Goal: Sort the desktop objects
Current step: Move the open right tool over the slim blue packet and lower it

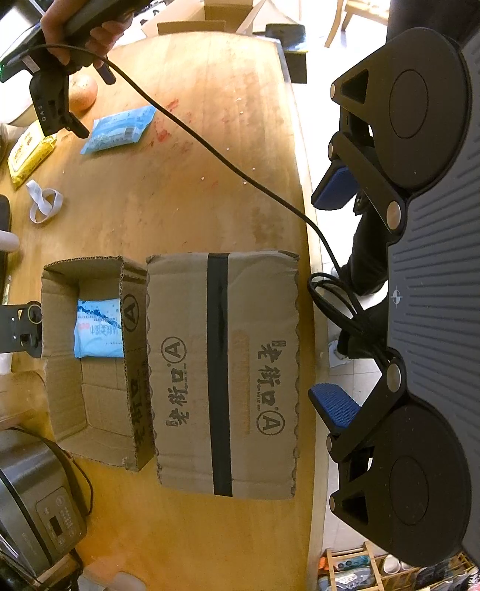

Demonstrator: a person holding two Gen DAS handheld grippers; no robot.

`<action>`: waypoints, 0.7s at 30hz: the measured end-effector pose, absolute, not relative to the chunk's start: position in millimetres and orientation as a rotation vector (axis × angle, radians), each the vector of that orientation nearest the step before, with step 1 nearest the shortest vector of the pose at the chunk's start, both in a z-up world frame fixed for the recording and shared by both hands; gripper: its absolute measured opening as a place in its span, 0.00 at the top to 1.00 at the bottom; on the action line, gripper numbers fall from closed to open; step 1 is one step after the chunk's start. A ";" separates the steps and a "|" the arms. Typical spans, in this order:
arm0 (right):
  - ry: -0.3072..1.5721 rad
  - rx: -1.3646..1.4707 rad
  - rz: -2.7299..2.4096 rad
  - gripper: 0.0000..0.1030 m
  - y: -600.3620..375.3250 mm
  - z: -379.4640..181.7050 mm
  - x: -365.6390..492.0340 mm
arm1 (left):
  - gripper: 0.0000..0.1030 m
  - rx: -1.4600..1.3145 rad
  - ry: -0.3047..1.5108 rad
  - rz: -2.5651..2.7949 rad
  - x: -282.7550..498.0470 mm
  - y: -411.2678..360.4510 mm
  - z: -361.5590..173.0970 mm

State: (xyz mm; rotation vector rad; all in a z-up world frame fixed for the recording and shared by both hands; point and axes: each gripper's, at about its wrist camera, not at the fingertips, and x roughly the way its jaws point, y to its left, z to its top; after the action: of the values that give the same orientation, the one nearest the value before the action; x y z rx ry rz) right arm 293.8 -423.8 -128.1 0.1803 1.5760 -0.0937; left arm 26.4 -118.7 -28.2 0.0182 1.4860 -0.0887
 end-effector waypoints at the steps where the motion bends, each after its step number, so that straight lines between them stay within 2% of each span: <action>1: 1.576 0.180 -0.094 0.00 -423.9 -128.3 295.2 | 0.00 0.018 1.486 -0.089 27.0 -118.7 -28.3; 21: 1.583 0.183 -0.104 0.00 -426.5 -134.8 304.9 | 0.00 0.021 1.496 -0.086 31.5 -118.1 -29.8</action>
State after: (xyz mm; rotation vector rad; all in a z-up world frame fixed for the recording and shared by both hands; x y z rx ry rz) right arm 304.9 -426.5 -134.8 0.1829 1.5825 -0.1039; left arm 31.5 -118.1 -29.8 0.0211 1.4956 -0.0858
